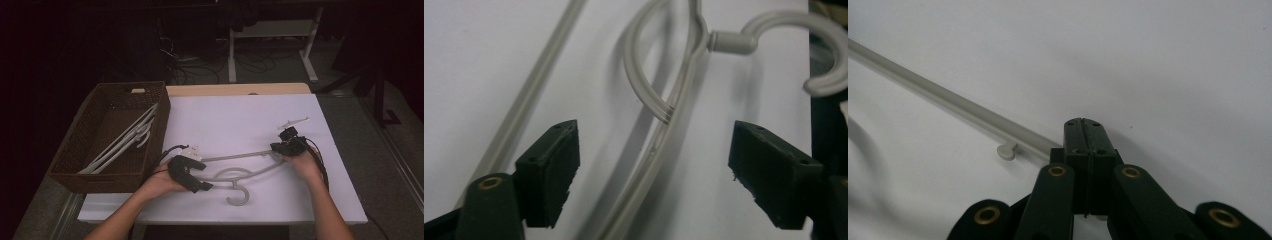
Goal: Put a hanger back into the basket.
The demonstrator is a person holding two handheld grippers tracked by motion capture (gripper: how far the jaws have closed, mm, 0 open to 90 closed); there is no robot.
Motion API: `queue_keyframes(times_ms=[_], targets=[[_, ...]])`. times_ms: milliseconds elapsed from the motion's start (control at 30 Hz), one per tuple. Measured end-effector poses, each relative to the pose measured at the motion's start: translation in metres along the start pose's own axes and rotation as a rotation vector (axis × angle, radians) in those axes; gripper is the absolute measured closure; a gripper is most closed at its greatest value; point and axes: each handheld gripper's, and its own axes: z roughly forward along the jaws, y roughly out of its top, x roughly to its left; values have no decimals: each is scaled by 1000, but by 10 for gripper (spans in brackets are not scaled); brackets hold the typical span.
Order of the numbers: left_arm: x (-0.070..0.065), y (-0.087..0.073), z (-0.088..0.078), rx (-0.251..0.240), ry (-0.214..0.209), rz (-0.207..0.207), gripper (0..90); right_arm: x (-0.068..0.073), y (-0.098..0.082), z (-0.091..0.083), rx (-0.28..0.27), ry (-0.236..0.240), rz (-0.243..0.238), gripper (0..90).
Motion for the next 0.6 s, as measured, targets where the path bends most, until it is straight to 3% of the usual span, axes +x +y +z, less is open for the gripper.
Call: queue_keyframes(times_ms=[267,600], targets=[[-3,5,12,84,14,103,424,0,0,0,4,1,0,892],[-6,11,20,127,33,182,698,0,0,1,6,2,-1,892]])
